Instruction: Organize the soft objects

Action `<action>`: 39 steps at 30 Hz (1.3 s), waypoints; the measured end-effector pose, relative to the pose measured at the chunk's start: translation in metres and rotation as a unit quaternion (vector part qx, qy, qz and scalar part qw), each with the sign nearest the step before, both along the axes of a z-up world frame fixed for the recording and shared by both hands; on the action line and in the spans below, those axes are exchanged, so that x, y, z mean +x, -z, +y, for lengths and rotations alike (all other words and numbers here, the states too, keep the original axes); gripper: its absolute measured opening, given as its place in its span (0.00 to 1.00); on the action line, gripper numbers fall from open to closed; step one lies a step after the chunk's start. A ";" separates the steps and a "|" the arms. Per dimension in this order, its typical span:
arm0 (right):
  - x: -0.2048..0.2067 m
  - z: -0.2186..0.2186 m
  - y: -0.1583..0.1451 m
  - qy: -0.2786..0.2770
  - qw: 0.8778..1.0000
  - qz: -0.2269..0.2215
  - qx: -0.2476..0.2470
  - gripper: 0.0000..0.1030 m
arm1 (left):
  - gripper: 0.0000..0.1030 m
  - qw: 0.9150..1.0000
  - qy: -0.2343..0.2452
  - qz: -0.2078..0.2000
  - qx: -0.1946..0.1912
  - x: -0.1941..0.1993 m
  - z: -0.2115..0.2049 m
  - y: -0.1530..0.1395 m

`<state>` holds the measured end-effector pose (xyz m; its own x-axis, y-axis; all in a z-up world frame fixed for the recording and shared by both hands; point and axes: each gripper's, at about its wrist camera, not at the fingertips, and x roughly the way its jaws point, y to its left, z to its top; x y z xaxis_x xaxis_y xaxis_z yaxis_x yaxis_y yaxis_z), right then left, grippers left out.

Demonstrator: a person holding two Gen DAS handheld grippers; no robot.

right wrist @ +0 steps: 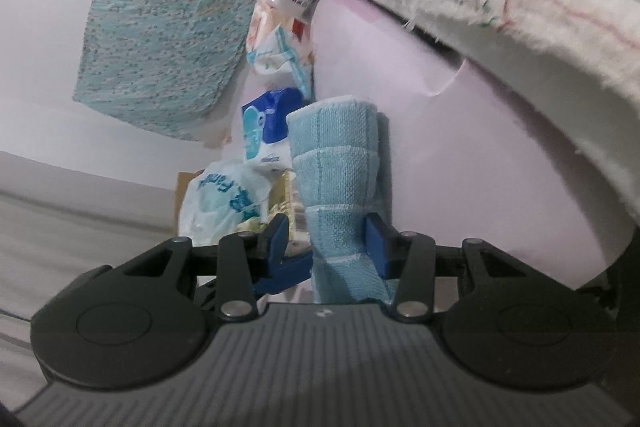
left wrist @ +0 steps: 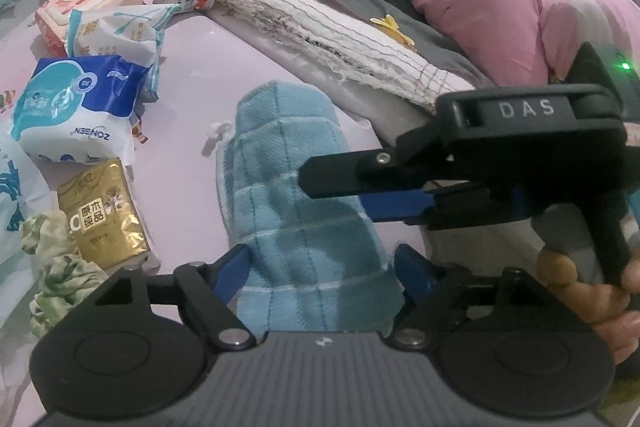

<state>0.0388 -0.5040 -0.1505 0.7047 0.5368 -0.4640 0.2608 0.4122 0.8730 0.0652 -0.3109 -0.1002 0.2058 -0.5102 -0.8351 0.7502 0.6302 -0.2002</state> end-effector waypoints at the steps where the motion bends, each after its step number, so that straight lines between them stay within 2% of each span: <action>1: 0.002 0.001 0.001 -0.004 1.000 -0.001 0.005 0.41 | 0.80 1.000 0.002 0.001 0.002 0.000 -0.001 0.000; 5: 0.007 0.003 0.001 -0.015 1.000 -0.005 0.024 0.41 | 0.79 1.000 0.001 -0.004 0.015 0.001 -0.005 0.003; 9: 0.006 0.001 -0.004 -0.021 0.999 -0.016 0.028 0.41 | 0.70 0.999 -0.012 -0.009 0.037 0.005 -0.006 0.009; 11: 0.004 0.000 -0.006 -0.022 0.999 -0.021 0.026 0.41 | 0.69 0.999 -0.015 -0.010 0.035 0.007 -0.005 0.009; 17: -0.008 -0.009 -0.012 -0.001 1.000 -0.029 0.010 0.42 | 0.49 0.999 -0.025 -0.016 0.034 0.011 0.000 0.007; 19: -0.015 -0.015 -0.014 0.014 0.999 -0.035 0.006 0.43 | 0.33 0.999 -0.034 -0.007 0.025 0.014 0.004 0.006; 22: -0.025 -0.022 -0.018 0.035 0.998 -0.043 0.003 0.43 | 0.23 0.999 -0.044 0.011 0.013 0.020 0.010 0.006; 25: -0.036 -0.029 -0.019 0.056 0.997 -0.048 0.005 0.44 | 0.19 0.998 -0.053 0.018 0.002 0.022 0.016 0.005; 32: -0.048 -0.031 -0.018 0.077 0.996 -0.054 0.009 0.44 | 0.17 0.998 -0.063 0.016 -0.024 0.011 0.029 -0.007; 39: -0.036 -0.020 -0.035 0.070 0.995 -0.076 -0.005 0.47 | 0.17 0.994 -0.081 0.007 -0.071 0.003 0.058 -0.041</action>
